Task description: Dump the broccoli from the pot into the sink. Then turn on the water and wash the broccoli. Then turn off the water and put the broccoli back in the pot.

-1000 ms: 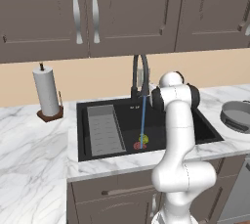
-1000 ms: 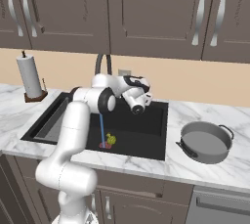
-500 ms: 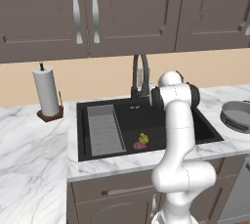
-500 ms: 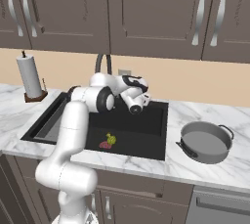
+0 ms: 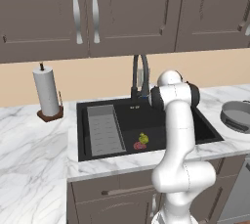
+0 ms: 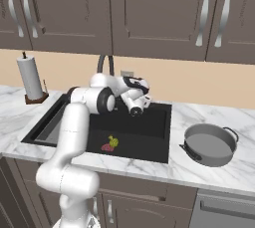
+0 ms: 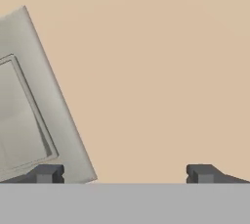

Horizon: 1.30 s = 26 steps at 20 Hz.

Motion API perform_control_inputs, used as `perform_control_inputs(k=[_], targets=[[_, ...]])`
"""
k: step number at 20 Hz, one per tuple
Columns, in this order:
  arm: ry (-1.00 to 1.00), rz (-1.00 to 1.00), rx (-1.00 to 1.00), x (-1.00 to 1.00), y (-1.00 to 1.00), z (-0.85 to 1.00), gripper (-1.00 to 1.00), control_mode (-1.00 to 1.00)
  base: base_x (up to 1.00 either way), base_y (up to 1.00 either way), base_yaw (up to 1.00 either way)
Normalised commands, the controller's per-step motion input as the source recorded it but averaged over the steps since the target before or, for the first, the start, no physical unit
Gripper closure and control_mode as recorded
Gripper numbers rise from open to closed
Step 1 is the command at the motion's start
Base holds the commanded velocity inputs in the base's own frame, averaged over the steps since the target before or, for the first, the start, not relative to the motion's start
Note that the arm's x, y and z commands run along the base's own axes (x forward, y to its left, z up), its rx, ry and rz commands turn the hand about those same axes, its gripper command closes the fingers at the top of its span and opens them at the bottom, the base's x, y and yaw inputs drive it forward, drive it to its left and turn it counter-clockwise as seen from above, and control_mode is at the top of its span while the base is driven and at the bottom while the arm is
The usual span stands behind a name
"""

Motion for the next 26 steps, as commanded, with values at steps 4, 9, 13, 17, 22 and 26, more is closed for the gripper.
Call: perform_control_inputs(k=[4, 9, 13, 17, 22, 26], targets=[[-0.01, 0.0, 0.0, -0.1, -0.01, 0.43, -1.0, -1.0, 0.0, 0.0, 0.0], [-0.09, -0.02, -0.03, -0.86, -0.32, 0.81, -1.0, -1.0, 0.0, 0.0, 0.0], [-0.01, -0.08, -0.04, -1.0, -0.4, 0.69, -1.0, -1.0, 0.0, 0.0, 0.0], [0.02, -0.12, -0.06, -1.0, -0.36, 0.46, -1.0, -1.0, 0.0, 0.0, 0.0], [0.16, -0.15, -0.06, -0.99, -0.36, 0.44, -1.0, -1.0, 0.0, 0.0, 0.0], [0.36, -0.16, -0.03, -0.95, -0.36, 0.52, -1.0, -1.0, 0.0, 0.0, 0.0]])
